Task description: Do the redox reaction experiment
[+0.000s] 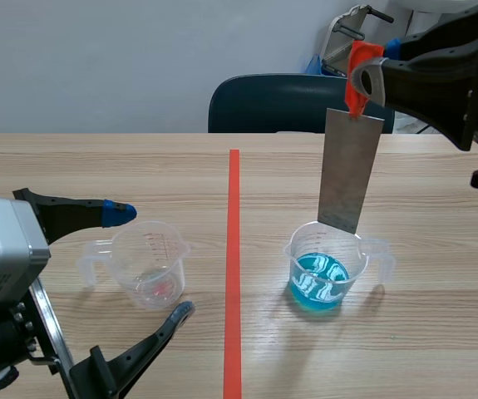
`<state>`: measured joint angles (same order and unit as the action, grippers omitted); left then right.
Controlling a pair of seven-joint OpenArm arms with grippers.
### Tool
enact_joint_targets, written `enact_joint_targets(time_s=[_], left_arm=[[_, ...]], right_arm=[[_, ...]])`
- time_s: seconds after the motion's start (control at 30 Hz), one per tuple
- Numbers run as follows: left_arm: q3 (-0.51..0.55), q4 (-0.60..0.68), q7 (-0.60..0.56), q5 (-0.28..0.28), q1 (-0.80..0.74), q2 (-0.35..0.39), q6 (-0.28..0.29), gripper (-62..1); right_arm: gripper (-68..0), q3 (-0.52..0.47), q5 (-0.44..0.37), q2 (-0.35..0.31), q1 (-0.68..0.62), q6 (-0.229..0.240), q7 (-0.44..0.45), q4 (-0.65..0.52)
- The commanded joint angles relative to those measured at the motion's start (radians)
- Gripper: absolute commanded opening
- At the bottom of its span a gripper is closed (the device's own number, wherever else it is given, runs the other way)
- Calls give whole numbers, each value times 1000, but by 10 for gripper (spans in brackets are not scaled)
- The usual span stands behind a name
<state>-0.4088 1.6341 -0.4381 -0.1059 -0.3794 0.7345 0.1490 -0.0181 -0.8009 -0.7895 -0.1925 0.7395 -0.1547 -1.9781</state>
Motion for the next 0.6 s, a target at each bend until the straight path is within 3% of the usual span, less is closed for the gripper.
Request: enact_joint_targets(time_s=[0.0,0.27,0.57], left_arm=[[5,18,-14,-6,6,-3,-5,14],[5,18,-14,-6,6,-3,-5,14],[5,18,-14,-6,6,-3,-5,14]], right_arm=[[-667,-16,-11,-11,10,6,19,-6],[-667,-15,-10,-11,8,6,20,-6],[-666,8,65,-11,4,6,81,-6]])
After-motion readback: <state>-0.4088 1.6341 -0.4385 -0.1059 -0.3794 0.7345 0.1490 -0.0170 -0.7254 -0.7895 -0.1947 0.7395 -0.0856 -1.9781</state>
